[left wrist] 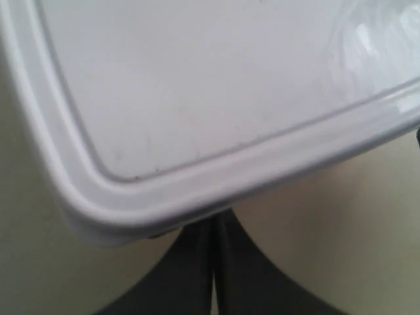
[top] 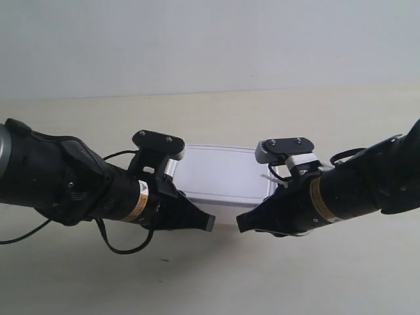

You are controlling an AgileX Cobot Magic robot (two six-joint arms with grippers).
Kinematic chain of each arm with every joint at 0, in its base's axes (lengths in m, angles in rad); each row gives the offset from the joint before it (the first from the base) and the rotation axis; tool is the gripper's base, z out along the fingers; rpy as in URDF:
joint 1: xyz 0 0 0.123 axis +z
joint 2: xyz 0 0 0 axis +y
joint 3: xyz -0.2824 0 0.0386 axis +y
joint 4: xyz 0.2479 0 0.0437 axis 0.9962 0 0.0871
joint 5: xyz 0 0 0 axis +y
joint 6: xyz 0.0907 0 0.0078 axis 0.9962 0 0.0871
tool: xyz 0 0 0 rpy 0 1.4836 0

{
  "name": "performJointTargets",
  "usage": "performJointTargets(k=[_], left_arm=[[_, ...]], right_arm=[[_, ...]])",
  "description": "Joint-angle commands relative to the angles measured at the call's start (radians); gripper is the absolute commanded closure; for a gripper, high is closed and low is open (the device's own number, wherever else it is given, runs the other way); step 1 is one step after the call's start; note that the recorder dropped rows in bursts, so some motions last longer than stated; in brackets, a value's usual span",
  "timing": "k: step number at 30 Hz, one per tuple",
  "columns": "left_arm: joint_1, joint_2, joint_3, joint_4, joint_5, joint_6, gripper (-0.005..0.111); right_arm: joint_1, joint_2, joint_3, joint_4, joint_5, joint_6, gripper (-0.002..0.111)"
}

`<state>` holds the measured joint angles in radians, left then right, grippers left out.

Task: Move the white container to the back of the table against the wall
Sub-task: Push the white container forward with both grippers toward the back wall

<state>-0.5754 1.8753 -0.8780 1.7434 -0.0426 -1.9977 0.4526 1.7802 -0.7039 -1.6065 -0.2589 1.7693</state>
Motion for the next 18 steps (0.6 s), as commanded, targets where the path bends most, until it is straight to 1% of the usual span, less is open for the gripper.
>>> performJointTargets(k=[1, 14, 18], left_arm=[[-0.002, 0.005, -0.022, 0.001, 0.013, 0.006, 0.107], [-0.002, 0.048, -0.082, 0.001, 0.043, 0.011, 0.107], [-0.002, 0.068, -0.11, 0.001, 0.043, 0.032, 0.107]], right_arm=[[0.002, 0.001, -0.019, 0.014, 0.048, -0.019, 0.108], [0.002, 0.005, -0.074, 0.004, 0.062, -0.02, 0.108], [0.002, 0.041, -0.105, 0.001, 0.062, -0.02, 0.108]])
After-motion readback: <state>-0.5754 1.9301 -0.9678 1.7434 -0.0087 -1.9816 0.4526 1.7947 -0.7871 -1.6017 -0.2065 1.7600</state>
